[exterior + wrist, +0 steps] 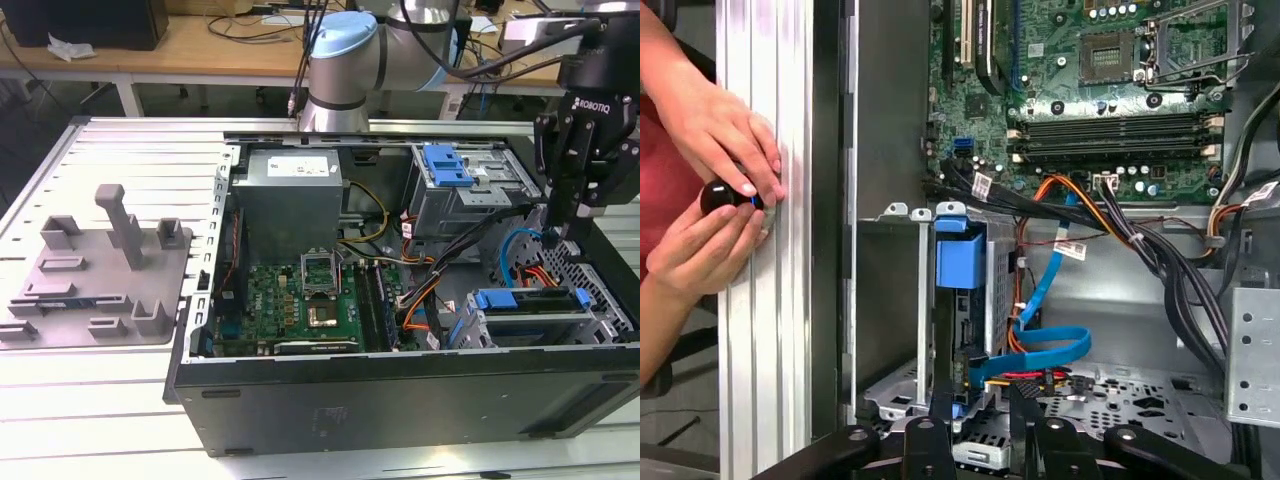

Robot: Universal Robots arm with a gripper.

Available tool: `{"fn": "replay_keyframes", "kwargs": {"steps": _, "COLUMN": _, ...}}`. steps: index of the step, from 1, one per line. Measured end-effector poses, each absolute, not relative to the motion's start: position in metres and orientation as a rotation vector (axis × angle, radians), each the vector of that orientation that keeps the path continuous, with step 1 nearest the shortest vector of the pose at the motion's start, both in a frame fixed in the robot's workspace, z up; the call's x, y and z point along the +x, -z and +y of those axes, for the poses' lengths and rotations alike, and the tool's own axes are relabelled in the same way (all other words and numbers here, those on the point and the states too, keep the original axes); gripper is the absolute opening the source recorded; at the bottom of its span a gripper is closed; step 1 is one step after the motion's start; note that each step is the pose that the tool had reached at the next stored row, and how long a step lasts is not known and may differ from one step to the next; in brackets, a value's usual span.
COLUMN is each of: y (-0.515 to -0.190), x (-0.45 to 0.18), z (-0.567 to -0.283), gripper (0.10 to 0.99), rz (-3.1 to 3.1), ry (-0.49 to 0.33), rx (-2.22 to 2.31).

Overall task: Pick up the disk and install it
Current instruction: 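Insert the second disk wire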

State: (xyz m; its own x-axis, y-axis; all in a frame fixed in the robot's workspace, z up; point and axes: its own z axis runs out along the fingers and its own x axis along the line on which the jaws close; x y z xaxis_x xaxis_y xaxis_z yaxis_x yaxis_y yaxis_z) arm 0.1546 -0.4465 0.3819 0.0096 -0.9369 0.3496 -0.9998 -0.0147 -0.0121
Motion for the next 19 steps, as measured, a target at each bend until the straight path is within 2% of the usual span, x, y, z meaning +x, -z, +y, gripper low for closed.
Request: {"fn": "replay_keyframes", "kwargs": {"steps": 19, "y": -0.3783, "x": 0.1502, "z": -0.4497, "gripper": 0.365, "rz": -2.068, "ry": -0.392, "rx": 1.942}}
